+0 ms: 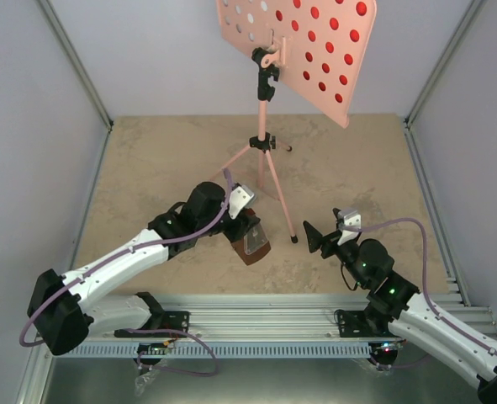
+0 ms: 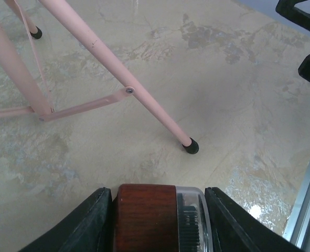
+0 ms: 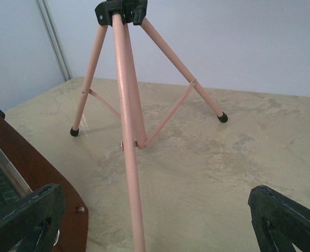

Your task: Pack up the instrument practice props

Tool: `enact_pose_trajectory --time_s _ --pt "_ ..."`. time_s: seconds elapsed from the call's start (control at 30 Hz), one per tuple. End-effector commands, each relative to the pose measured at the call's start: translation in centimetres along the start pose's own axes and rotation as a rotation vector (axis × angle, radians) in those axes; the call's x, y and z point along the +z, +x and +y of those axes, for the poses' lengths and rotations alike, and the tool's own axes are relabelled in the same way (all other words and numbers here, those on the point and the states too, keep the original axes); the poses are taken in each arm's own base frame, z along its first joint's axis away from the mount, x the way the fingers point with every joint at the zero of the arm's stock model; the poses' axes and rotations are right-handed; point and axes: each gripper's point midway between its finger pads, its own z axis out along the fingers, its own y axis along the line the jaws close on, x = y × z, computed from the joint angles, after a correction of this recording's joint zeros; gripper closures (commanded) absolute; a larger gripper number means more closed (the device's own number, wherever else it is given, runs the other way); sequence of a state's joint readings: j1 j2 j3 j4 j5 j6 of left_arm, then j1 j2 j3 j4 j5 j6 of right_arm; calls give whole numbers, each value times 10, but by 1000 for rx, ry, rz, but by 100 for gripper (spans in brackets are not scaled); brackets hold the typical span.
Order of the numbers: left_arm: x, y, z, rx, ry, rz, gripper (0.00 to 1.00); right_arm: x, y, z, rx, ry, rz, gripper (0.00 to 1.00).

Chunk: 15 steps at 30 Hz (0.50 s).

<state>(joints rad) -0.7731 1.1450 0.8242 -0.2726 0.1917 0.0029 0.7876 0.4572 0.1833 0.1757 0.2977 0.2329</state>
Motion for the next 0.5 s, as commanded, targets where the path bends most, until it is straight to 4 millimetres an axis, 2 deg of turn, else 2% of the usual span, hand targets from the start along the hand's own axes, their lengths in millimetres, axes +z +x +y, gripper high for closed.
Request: enact_pose_trajectory --time_s 0.0,0.1,0.27,0.47 --pt "-4 0 9 -9 -109 37 61 -2 6 -7 9 29 9 2" --pt "-8 2 22 -99 -232 44 62 -3 9 -16 20 82 17 2" --pt "-26 2 39 -373 -382 -46 60 -6 10 -28 35 146 16 2" --pt "-35 -6 40 -488 -456 -82 54 -6 12 -29 35 152 17 2"
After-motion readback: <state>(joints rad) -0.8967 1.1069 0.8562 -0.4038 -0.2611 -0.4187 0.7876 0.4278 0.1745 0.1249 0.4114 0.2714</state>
